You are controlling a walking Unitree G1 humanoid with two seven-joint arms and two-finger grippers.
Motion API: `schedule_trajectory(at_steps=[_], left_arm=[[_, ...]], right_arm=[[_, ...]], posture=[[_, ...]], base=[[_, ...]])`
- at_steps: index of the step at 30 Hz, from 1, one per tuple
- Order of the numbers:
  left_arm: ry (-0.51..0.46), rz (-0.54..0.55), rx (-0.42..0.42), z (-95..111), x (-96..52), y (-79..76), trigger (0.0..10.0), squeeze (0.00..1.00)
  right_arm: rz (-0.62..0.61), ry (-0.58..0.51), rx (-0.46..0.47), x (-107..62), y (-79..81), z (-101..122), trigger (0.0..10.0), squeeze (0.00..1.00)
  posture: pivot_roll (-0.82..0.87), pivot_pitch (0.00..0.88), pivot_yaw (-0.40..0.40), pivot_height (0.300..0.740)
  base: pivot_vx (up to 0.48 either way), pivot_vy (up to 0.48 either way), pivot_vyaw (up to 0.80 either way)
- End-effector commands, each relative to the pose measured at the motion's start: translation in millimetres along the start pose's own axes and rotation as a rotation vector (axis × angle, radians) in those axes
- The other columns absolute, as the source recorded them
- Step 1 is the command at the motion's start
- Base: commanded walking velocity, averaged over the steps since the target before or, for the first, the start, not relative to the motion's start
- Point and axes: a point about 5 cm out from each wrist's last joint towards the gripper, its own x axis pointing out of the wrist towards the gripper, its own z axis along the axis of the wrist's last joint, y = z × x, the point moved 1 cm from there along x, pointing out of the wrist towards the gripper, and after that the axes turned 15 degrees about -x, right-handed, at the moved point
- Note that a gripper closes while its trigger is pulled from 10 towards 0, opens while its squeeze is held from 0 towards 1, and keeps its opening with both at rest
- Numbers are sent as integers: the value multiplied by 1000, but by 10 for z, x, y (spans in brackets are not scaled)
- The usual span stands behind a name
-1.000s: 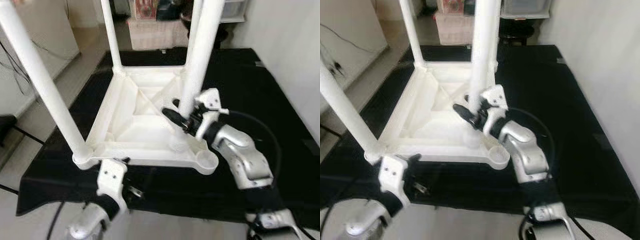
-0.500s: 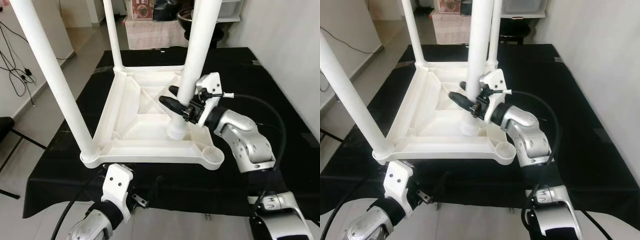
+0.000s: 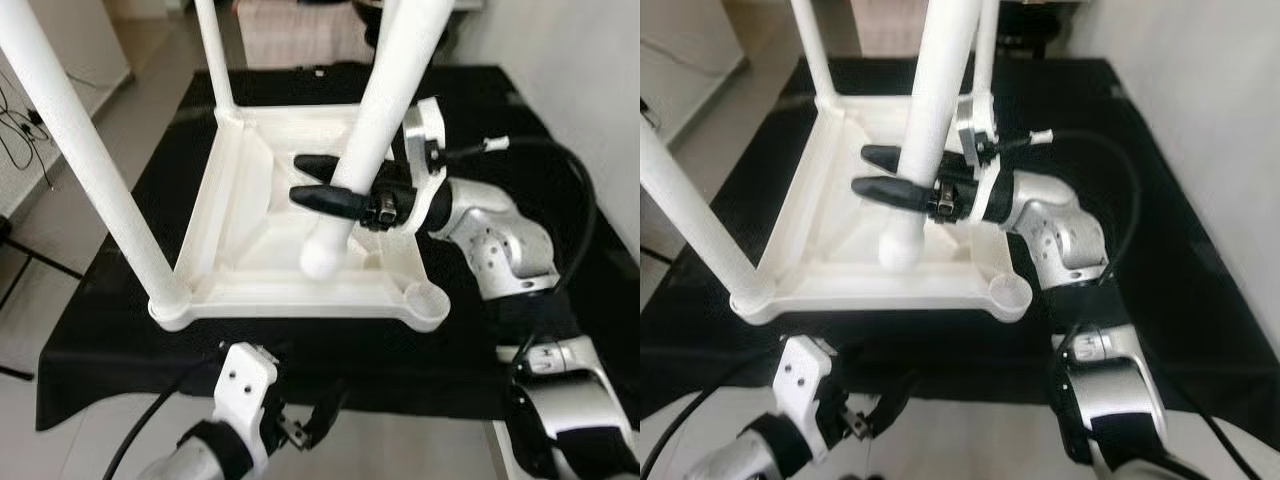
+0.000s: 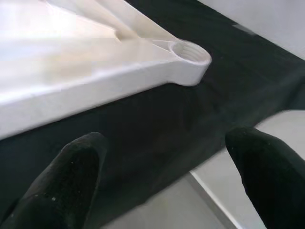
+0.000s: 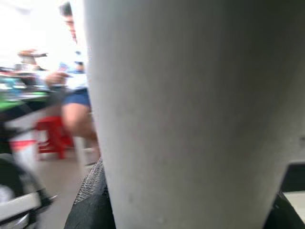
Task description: Building children table
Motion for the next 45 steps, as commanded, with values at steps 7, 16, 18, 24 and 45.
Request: schedule_trajectory(at_steps=[7,16,18,24,45], left_arm=[[116,-79,8,-57,-112,-119,10000,0],[130,-34,45,-44,-240,-163,10000,0],[105,6,60,-9,-262,-140,10000,0],[27,167,132,120,-324,17,10000,0],[-49,287,211,181,-316,303,10000,0]], right_arm=[[186,-33,-14,65,-6,84,10000,0],[173,28,-58,-66,-119,75,10000,0],[157,34,-68,-152,-146,116,10000,0],[125,74,-116,-458,-188,293,10000,0],[123,181,-192,-649,-62,343,10000,0]], posture=[[-15,303,21,740],[9,333,33,740],[13,339,36,740],[0,353,42,740],[-58,303,72,740]], base=[[0,0,0],[0,0,0],[0,0,0],[0,0,0],[0,0,0]])
